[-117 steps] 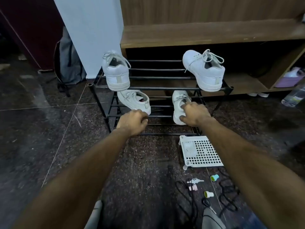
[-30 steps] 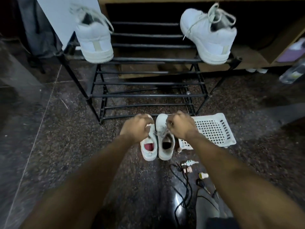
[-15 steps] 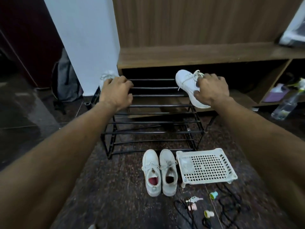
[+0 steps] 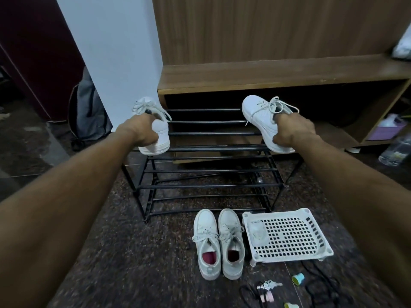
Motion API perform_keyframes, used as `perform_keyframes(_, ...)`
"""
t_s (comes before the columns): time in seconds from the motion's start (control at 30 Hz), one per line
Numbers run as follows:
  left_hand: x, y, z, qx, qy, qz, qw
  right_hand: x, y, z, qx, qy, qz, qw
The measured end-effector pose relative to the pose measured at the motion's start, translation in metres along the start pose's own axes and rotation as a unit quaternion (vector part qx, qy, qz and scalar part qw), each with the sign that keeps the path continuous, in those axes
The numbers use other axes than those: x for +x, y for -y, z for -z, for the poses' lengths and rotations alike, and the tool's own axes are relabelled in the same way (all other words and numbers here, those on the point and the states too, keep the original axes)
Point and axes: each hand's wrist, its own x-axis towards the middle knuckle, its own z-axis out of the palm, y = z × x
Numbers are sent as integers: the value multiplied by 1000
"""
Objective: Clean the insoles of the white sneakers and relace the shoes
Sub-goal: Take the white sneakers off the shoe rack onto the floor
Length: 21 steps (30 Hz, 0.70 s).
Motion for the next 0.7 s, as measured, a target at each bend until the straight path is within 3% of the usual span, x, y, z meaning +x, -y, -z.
perform_keyframes(0.07, 1, 3, -1, 14, -19, 0, 1000, 1, 1, 0, -5, -18, -6, 1000)
perform_keyframes(0.27, -38, -10, -12, 54, -173, -27, 983, -24, 9, -2, 15, -105, 15, 994)
perform_keyframes(0.43, -107, -15, -19, -32, -260, -154, 953, -84, 35, 8, 106, -206, 37, 972)
perform_keyframes(0.57, -164, -9, -31, 2, -293, -299, 908, -144, 66, 16, 184, -261, 101, 942)
perform_keyframes(0.7, -218, -12, -63, 19, -280, -357, 891, -205, 96, -6, 235, -315, 196, 898)
